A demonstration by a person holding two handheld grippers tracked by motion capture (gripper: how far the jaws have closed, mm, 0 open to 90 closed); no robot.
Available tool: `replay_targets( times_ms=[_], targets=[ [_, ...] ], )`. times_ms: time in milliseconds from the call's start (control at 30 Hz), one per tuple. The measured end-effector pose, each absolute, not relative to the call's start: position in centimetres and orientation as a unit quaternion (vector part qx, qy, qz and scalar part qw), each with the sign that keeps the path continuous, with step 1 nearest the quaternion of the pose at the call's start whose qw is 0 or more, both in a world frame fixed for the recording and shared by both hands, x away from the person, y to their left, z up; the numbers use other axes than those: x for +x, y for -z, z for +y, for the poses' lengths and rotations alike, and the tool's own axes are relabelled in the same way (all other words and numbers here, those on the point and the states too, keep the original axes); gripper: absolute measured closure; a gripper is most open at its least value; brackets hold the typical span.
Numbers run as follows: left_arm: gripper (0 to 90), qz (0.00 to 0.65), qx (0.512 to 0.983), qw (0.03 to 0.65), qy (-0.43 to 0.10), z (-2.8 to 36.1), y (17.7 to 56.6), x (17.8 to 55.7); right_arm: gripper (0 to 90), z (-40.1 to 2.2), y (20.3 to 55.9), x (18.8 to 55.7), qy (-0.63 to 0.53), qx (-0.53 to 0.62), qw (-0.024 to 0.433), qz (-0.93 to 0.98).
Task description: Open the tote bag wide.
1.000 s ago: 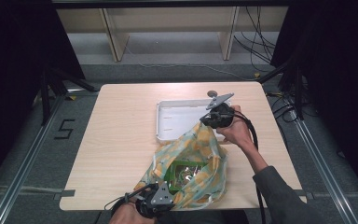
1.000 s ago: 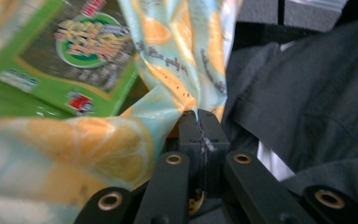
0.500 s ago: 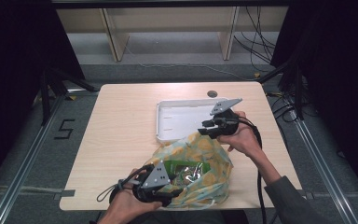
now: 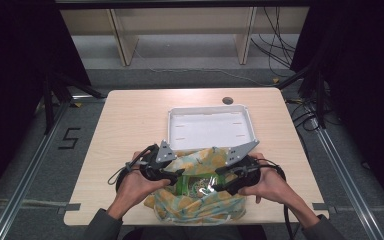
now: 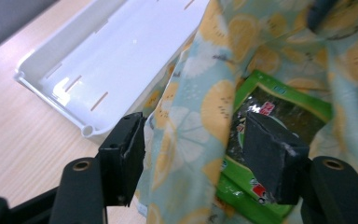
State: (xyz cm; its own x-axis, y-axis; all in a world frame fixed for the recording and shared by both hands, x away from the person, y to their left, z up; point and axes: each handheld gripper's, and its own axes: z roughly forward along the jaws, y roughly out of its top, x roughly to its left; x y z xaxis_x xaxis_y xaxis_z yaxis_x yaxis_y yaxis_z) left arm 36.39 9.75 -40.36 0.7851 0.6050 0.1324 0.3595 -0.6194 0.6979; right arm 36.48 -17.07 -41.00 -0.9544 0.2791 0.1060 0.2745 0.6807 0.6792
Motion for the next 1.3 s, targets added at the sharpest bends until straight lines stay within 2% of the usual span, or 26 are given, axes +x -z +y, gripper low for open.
replay_targets(
  times_ms=[67, 133, 167, 200, 233, 300, 333, 433, 633, 767, 800, 833, 867, 900, 933, 1033, 1100, 1167, 1300],
  targets=[
    [43.7, 0.272, 0.891, 0.329, -0.154, 9.5, 41.1, 37.3, 41.9, -16.5, 41.9, 35.8, -0.349, 0.144, -0.005, 0.926],
    [57.3, 0.263, 0.899, 0.319, -0.144, 9.3, 41.7, 38.2, 41.6, -16.1, 42.8, 35.5, -0.334, 0.123, -0.013, 0.934],
    [57.3, 0.263, 0.901, 0.317, -0.139, 9.1, 42.2, 38.6, 42.0, -16.0, 43.1, 35.5, -0.324, 0.118, -0.006, 0.939],
    [67.1, 0.258, 0.903, 0.311, -0.144, 9.1, 42.4, 39.0, 46.2, -15.9, 43.7, 35.0, -0.302, 0.144, -0.021, 0.942],
    [73.6, 0.265, 0.901, 0.31, -0.146, 9.0, 42.6, 39.3, 53.8, -15.8, 44.2, 35.3, -0.296, 0.11, -0.013, 0.949],
    [83.5, 0.271, 0.902, 0.302, -0.149, 9.0, 43.0, 40.3, 73.0, -16.0, 44.8, 35.2, -0.277, 0.095, -0.025, 0.956],
    [85.7, 0.282, 0.899, 0.301, -0.15, 9.1, 43.2, 40.8, 79.5, -16.1, 44.9, 35.0, -0.269, 0.102, -0.032, 0.957],
    [88.3, 0.307, 0.895, 0.288, -0.15, 9.7, 43.8, 42.6, 89.9, -16.7, 45.2, 34.5, -0.256, 0.073, -0.036, 0.963],
    [89.1, 0.347, 0.883, 0.279, -0.147, 10.7, 45.1, 45.2, 90.0, -17.8, 46.8, 32.9, -0.236, 0.063, -0.056, 0.968],
    [89.1, 0.355, 0.881, 0.272, -0.151, 9.9, 45.9, 45.9, 90.0, -17.8, 47.3, 32.5, -0.231, 0.057, -0.061, 0.969],
    [88.6, 0.354, 0.883, 0.271, -0.149, 9.8, 45.9, 45.9, 90.0, -17.7, 47.4, 32.5, -0.228, 0.063, -0.062, 0.97],
    [80.5, 0.349, 0.886, 0.272, -0.14, 9.8, 46.0, 45.8, 85.0, -17.8, 47.3, 32.6, -0.232, 0.075, -0.056, 0.968],
    [80.5, 0.349, 0.885, 0.275, -0.138, 9.8, 45.8, 45.6, 85.0, -17.8, 47.3, 32.6, -0.232, 0.075, -0.056, 0.968],
    [66.5, 0.353, 0.881, 0.281, -0.142, 9.9, 45.4, 45.3, 72.1, -18.0, 46.5, 32.8, -0.248, 0.082, -0.05, 0.964],
    [66.5, 0.357, 0.876, 0.293, -0.137, 10.1, 44.9, 44.9, 72.1, -18.0, 46.5, 32.8, -0.248, 0.082, -0.05, 0.964],
    [46.7, 0.35, 0.872, 0.318, -0.124, 10.7, 42.7, 43.1, 51.6, -18.6, 44.0, 33.3, -0.308, 0.123, -0.011, 0.943],
    [38.9, 0.339, 0.873, 0.33, -0.121, 11.0, 41.2, 41.7, 48.1, -18.7, 42.6, 33.9, -0.343, 0.126, 0.021, 0.93],
    [35.9, 0.335, 0.86, 0.363, -0.127, 11.2, 40.0, 40.2, 46.0, -18.9, 41.0, 34.5, -0.366, 0.161, 0.038, 0.916],
    [33.6, 0.303, 0.862, 0.395, -0.095, 11.1, 38.7, 37.3, 40.1, -19.0, 39.5, 36.0, -0.388, 0.172, 0.094, 0.901]
  ],
)
